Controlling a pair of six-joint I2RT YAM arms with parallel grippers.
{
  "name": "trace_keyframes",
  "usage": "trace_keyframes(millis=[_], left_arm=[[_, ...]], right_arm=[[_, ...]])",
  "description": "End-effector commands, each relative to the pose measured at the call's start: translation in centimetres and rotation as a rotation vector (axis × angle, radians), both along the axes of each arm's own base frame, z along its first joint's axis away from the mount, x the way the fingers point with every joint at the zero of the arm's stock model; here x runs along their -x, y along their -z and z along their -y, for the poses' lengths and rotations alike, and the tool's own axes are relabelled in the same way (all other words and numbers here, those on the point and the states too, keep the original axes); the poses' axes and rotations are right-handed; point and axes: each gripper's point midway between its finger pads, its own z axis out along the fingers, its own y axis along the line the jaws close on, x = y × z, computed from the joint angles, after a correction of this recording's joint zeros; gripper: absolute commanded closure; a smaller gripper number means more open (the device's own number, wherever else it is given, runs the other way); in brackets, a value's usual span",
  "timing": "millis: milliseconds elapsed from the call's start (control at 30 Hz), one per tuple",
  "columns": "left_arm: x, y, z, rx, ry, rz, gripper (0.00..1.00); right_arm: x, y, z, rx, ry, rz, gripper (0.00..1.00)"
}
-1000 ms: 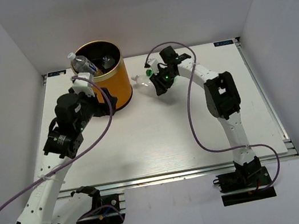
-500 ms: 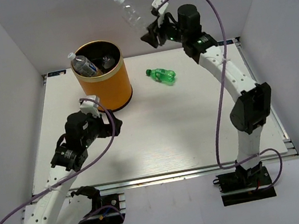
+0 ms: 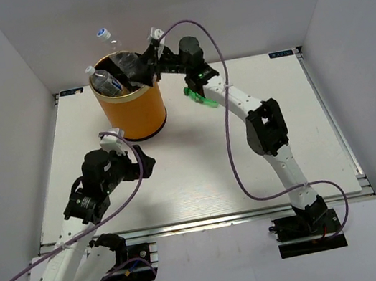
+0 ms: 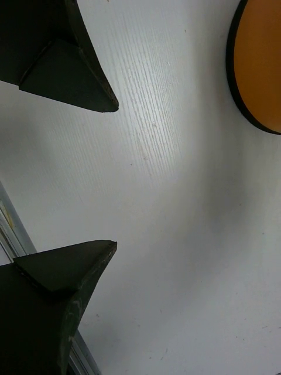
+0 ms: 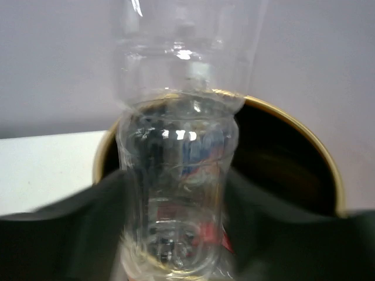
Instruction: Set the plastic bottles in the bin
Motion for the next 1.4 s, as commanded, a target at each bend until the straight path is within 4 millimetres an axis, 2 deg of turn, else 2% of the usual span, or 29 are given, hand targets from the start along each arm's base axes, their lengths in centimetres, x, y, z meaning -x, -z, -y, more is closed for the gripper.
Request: trace_keyframes(millis=[0, 33, 133, 167, 200, 233, 267, 300, 333, 400, 433, 467, 500, 533, 567, 600, 633, 667, 700, 733, 767, 800, 833, 867, 1033, 1133, 1367], left_arm=[[0.6, 0.6, -0.1, 0.009, -0.001, -0.025, 0.0], [0.6, 0.6, 0.0, 0.016, -0.005, -0.03, 0.0], [0.6, 1.3, 0.0, 0.013, -0.006, -0.038, 0.0], [0.5, 1.5, 0.0, 0.015, -0.006, -0.034, 0.0], [0.4, 1.2, 0.2, 0.023, 0.003, -0.024, 0.0], [0.5, 1.9, 0.2, 0.022, -0.001, -0.048, 0.0], [0.4, 1.7, 0.3, 0.026, -0.001, -0.038, 0.0], [0.3, 1.9, 0.4, 0.031, 0.007, -0.036, 0.0], [0.3, 2.1, 0.5, 0.027, 0.007, -0.045, 0.0], [0.2, 2.3, 0.5, 0.029, 0.007, -0.043, 0.0], [0.1, 2.3, 0.7, 0.032, 0.015, -0.044, 0.0], [0.1, 2.3, 0.7, 0.032, 0.015, -0.044, 0.0], [0.1, 2.6, 0.7, 0.028, 0.015, -0.054, 0.0], [-0.1, 2.4, 0.8, 0.032, 0.015, -0.045, 0.0], [0.0, 2.8, 0.8, 0.029, 0.015, -0.053, 0.0], [0.0, 2.6, 0.9, 0.037, 0.023, -0.045, 0.0], [-0.1, 3.0, 1.0, 0.034, 0.023, -0.052, 0.0], [-0.1, 3.0, 1.0, 0.034, 0.023, -0.052, 0.0], [0.0, 3.4, 0.9, 0.031, 0.023, -0.06, 0.0], [-0.1, 3.2, 1.1, 0.038, 0.031, -0.052, 0.0], [-0.1, 3.4, 1.1, 0.035, 0.031, -0.061, 0.0], [0.0, 3.9, 1.1, 0.032, 0.031, -0.069, 0.0], [0.1, 3.8, 1.2, 0.035, 0.039, -0.071, 0.0], [0.0, 3.7, 1.3, 0.039, 0.039, -0.062, 0.0], [0.1, 5.0, 1.4, 0.027, 0.046, -0.106, 0.0], [0.1, 5.2, 1.4, 0.017, 0.05, -0.11, 0.0], [0.1, 5.0, 1.4, 0.02, 0.051, -0.101, 0.0]], right_arm=[[2.8, -5.5, -0.5, -0.104, -0.052, 0.112, 0.15], [2.8, -6.1, -0.2, -0.11, -0.04, 0.117, 0.1], [1.4, -5.5, 0.5, -0.092, 0.034, 0.076, 0.1], [0.7, -5.9, 1.3, -0.088, 0.076, 0.09, 0.1], [-1.4, -5.7, 2.4, -0.086, 0.181, 0.064, 0.1], [-2.1, -6.0, 3.2, -0.09, 0.219, 0.055, 0.1], [-3.4, -6.0, 4.9, -0.097, 0.26, 0.027, 0.1], [-4.1, -6.1, 5.7, -0.101, 0.295, 0.005, 0.1], [-6.4, -5.8, 8.3, -0.103, 0.36, -0.007, 0.1], [-7.5, -6.0, 10.2, -0.09, 0.413, -0.025, 0.1], [-8.6, -5.6, 12.0, -0.081, 0.457, -0.032, 0.1], [-9.3, -5.3, 13.0, -0.054, 0.504, -0.02, 0.1], [-9.5, -6.0, 13.9, -0.039, 0.532, 0.024, 0.13], [-10.4, -5.3, 15.5, 0.001, 0.564, 0.057, 0.14], [-10.6, -3.4, 16.0, 0.06, 0.565, 0.02, 0.17], [-11.0, -2.6, 16.6, 0.116, 0.567, 0.067, 0.21], [-11.2, 2.1, 17.3, 0.239, 0.54, -0.042, 0.21], [-11.4, 1.4, 17.6, 0.252, 0.543, 0.013, 0.21], [-10.5, 6.4, 18.1, 0.386, 0.521, -0.104, 0.21], [-11.1, 8.7, 19.0, 0.499, 0.542, -0.025, 0.21], [-11.1, 10.6, 19.6, 0.564, 0.567, -0.046, 0.2], [-10.5, 13.9, 20.9, 0.664, 0.568, -0.11, 0.18], [-10.3, 14.9, 21.3, 0.694, 0.568, -0.134, 0.15], [-10.3, 15.1, 21.7, 0.712, 0.574, -0.143, 0.15], [-8.9, 18.1, 22.4, 0.815, 0.535, -0.189, 0.12], [-8.3, 21.9, 22.9, 0.897, 0.511, -0.24, 0.12], [-7.1, 27.2, 23.8, 0.998, 0.456, -0.29, 0.12]])
